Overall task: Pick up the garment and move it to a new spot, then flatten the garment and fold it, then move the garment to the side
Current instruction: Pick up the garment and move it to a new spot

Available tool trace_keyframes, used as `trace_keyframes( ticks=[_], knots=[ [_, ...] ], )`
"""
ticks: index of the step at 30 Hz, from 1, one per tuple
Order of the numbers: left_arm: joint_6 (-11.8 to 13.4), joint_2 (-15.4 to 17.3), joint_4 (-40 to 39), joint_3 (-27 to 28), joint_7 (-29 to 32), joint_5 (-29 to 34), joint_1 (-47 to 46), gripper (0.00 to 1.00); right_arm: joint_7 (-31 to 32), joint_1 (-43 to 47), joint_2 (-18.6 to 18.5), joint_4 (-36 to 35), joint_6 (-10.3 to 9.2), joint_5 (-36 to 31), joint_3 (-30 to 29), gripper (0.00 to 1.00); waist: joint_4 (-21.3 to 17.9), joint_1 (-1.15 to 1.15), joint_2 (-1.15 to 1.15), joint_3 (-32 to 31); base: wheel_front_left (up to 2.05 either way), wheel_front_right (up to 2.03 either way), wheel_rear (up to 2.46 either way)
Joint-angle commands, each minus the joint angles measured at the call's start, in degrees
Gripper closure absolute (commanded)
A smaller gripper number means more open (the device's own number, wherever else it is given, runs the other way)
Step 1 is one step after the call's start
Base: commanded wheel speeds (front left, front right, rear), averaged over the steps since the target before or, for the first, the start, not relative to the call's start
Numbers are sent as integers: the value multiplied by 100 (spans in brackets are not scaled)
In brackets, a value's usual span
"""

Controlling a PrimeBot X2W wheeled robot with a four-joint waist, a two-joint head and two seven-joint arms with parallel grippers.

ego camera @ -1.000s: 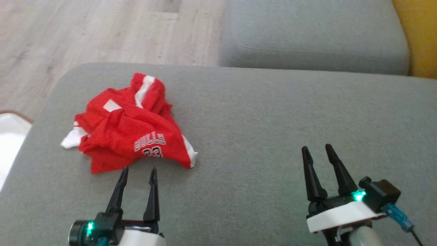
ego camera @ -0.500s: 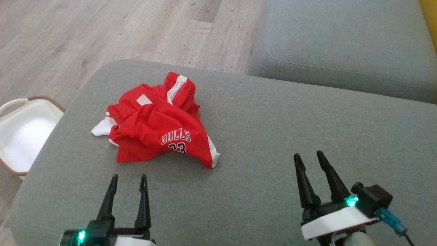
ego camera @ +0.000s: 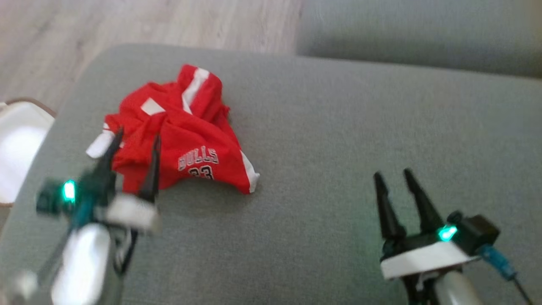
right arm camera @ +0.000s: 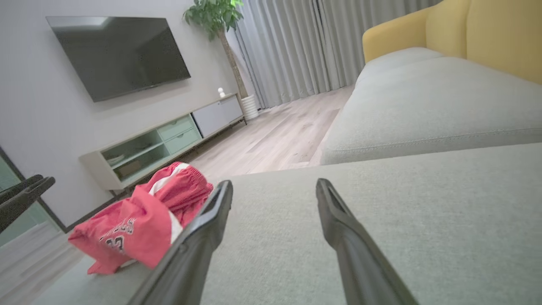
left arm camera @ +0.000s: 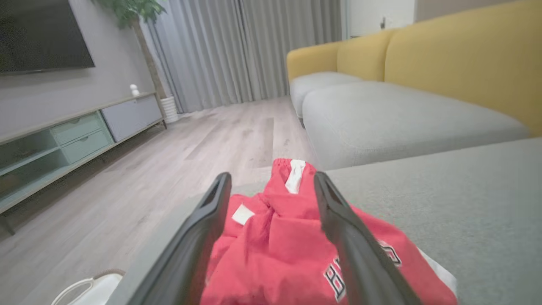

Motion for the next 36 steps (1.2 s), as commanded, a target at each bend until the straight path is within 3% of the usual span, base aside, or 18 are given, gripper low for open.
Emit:
trace_keyframes(
  ticks=[1,8,13,20,21,22,23,29,36],
  knots=[
    [-59,225,29,61,339,-85,-643,0,-62,-369,-37,-248,-4,93,34,0,-198,-1,0,347,0,0,0],
    [-136,686,1082,-392,1710,-814,-2099,0,-62,-726,-37,-391,-4,69,38,0,-594,-1,0,823,0,0,0],
    [-139,980,1682,-680,2158,-1187,-2495,0,-62,-842,-37,-432,-4,118,37,0,-811,-1,0,986,0,0,0],
    [-140,1164,2360,-1009,2272,-1798,-2662,0,-62,-884,-37,-435,-4,169,71,0,-1033,-1,0,1076,0,0,0],
    [-140,1161,2412,-1053,2270,-1888,-2667,5,-62,-883,-37,-431,-4,168,75,0,-1046,-1,0,1074,0,0,0],
    [-140,1162,2448,-1089,2249,-1981,-2675,75,-62,-884,-37,-426,-4,167,81,0,-1059,-1,0,1069,0,0,0],
    [-140,1167,2464,-1103,2179,-2052,-2693,100,-62,-886,-37,-421,-4,168,87,0,-1068,-1,0,1059,0,0,0],
    [-140,1189,2378,-1087,1410,-2184,-2896,100,-62,-882,-37,-371,-4,189,103,0,-1086,-1,0,932,0,0,0],
    [-140,960,1707,-1003,643,-2416,-3001,100,-62,-793,-37,-280,-4,229,70,0,-1130,-1,0,550,0,0,0]
  ],
)
